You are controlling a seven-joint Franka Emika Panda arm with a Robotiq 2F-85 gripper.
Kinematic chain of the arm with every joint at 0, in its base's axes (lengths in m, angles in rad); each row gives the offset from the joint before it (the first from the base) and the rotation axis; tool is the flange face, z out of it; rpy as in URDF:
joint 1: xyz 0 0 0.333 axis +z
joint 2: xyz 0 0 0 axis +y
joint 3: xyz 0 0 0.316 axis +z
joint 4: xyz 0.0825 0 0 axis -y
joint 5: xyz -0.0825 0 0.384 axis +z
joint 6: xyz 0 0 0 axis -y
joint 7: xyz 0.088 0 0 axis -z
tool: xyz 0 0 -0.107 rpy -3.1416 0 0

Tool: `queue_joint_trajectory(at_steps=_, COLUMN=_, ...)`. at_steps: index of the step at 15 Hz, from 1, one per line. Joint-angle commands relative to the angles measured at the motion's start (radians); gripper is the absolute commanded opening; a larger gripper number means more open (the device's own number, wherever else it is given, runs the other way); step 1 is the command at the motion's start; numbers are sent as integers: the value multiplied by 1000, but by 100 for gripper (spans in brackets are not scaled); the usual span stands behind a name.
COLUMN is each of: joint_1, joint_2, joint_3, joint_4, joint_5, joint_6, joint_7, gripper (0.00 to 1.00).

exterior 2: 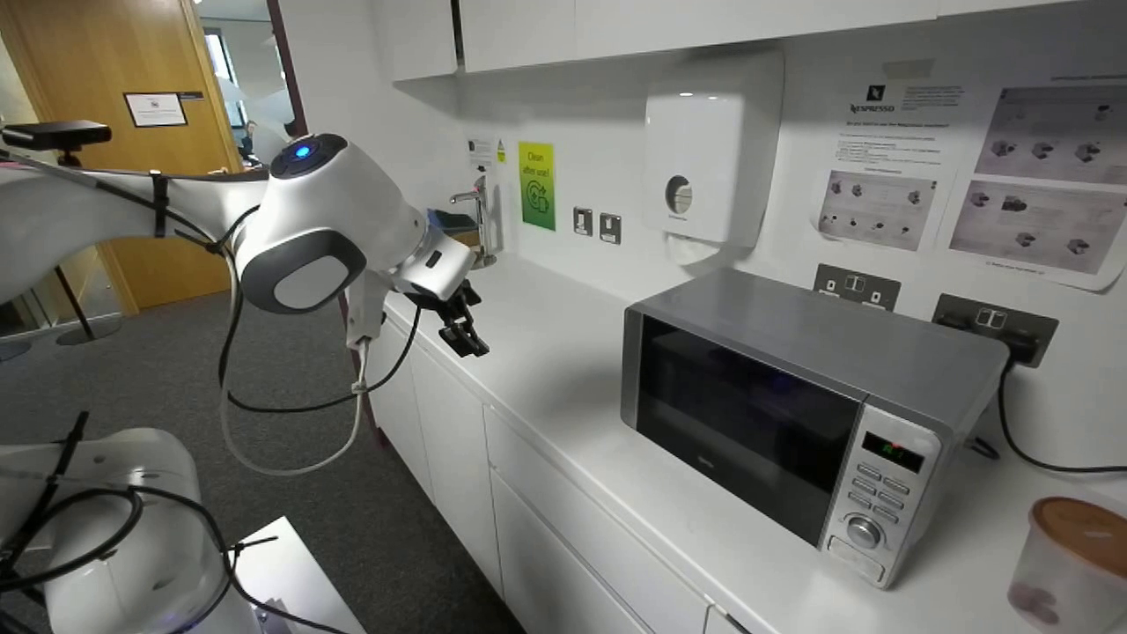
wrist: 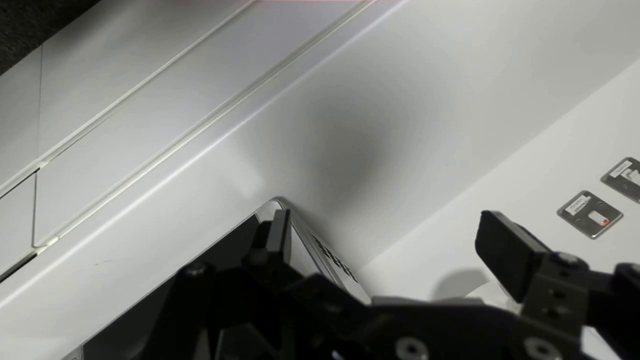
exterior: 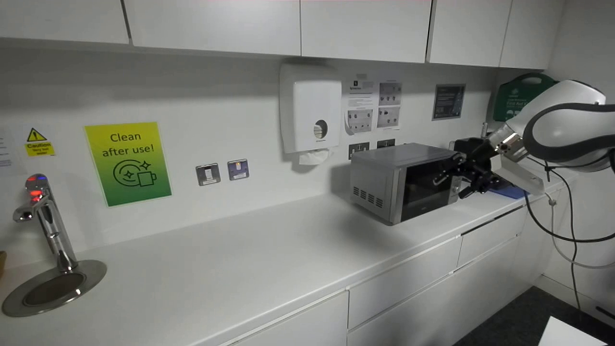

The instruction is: Press a button on the microwave

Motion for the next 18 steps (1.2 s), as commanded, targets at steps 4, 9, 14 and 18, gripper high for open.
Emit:
queue_joint_trajectory(at_steps=4, joint_1=-65, joint_2=53, joint_3=-153, joint_4=46, joint_5=43, joint_6=-6, joint_7=-17, gripper=100)
queue_joint_trajectory(at_steps=9, joint_1=-136, joint_2=145, joint_3=-306, joint_4=120, joint_5=112, joint_6=96, joint_7=-19, gripper=100)
queue_joint_trajectory(at_steps=14, joint_1=-103, joint_2=274, joint_3=-372, joint_4=183, joint_5=232, joint_6=343, joint_7=-19, gripper=100)
queue_joint_trajectory(at_steps=18, joint_1=-56, joint_2=400, joint_3=-412, joint_4=223, joint_5=286, joint_6=494, joint_7=-29, gripper=100)
